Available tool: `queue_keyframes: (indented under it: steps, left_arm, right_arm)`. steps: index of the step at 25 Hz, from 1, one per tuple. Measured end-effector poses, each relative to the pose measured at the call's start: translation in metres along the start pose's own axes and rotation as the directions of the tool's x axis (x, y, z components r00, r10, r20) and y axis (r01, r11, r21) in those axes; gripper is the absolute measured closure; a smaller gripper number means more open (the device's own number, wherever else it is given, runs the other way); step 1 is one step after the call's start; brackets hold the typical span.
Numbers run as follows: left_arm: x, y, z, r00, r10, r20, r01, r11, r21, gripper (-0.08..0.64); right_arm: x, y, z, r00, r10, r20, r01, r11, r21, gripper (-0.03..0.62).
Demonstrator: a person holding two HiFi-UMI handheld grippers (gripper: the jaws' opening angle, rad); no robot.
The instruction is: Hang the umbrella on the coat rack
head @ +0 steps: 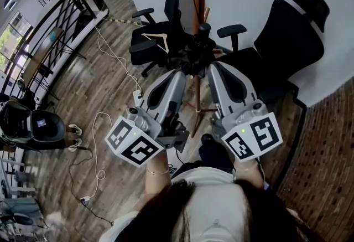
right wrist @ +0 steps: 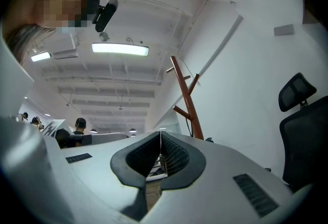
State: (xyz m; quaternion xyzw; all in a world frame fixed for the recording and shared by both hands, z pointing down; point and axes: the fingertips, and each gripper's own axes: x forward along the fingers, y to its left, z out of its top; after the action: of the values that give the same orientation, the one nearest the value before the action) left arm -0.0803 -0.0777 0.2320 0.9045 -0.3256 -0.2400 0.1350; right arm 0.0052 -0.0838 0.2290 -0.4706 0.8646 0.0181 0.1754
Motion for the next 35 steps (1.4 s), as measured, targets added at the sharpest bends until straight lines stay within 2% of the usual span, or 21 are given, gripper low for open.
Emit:
queue_keyframes:
  steps: [8,14,24,31,35]
  left_arm:
    - [-0.020,-0.018,-0.004,1.000,-0.011,-0.004,0.011,1.000,0.001,0.551]
    - [-0.034,-0.028,-0.005,1.000,0.016,-0.014,-0.016,1.000,0.019,0.551]
    - [-0.044,-0.034,-0.024,0.999,0.032,-0.044,-0.033,0.999,-0.008,0.551]
    - [-0.073,-0.057,-0.037,0.998,0.040,-0.046,-0.040,0.999,-0.003,0.551]
    - [-0.053,-0.049,-0.034,0.998,0.035,-0.055,-0.035,0.999,-0.001,0.551]
  right_arm:
    - [-0.023,0.019,-0.003,1.000,-0.001,-0.022,0.001,1.000,-0.013,0.555]
    - [-0.038,0.030,0.002,0.999,-0.012,-0.047,0.011,0.999,-0.032,0.557]
    - [-0.058,0.034,-0.005,0.996,-0.034,-0.079,0.031,0.999,-0.042,0.557]
    - [-0.094,0.053,-0.005,0.996,-0.039,-0.080,0.035,0.998,-0.048,0.557]
    - [-0.082,0.039,-0.003,0.995,-0.047,-0.085,0.043,0.998,-0.047,0.557]
